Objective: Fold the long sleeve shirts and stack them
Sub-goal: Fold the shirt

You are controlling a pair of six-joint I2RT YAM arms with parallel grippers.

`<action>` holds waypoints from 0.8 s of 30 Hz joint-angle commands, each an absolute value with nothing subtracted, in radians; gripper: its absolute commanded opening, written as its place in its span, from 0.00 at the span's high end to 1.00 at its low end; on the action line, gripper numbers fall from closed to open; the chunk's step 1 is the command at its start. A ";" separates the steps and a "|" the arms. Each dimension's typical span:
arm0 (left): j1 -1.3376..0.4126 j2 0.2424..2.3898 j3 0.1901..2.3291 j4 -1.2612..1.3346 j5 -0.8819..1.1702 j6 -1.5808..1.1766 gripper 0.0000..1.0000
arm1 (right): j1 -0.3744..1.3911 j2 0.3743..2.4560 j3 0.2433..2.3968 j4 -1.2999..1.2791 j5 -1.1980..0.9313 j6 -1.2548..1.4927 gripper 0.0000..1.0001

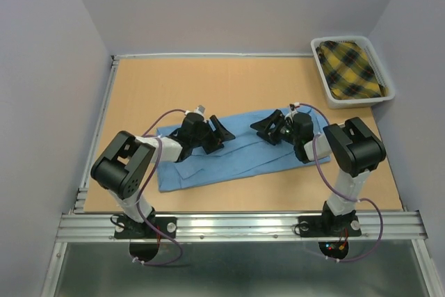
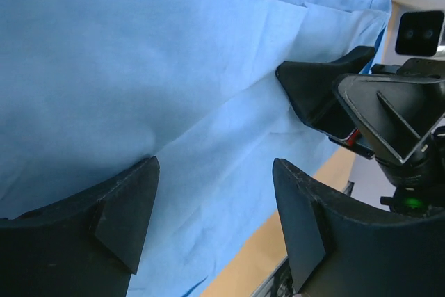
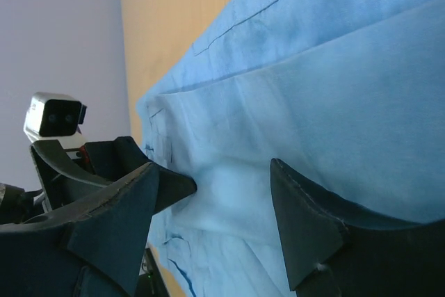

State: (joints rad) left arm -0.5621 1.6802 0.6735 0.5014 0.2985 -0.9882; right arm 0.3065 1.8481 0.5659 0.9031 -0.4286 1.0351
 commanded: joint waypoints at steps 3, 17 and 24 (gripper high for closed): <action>-0.456 1.588 0.525 0.378 0.268 -0.976 0.21 | 0.178 1.833 0.471 0.914 -0.383 0.992 0.28; -0.391 1.342 0.666 0.144 0.184 -0.775 0.19 | 0.104 1.623 0.581 0.844 -0.468 0.934 0.29; -0.443 1.448 0.862 0.179 0.195 -0.739 0.18 | 0.106 1.677 0.681 0.821 -0.479 0.923 0.29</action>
State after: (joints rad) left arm -0.4381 1.3960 0.7738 0.1551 0.2024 -0.7918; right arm 0.1059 1.6573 0.6201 0.8162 -0.4789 0.9550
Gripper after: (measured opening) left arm 0.822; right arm 0.712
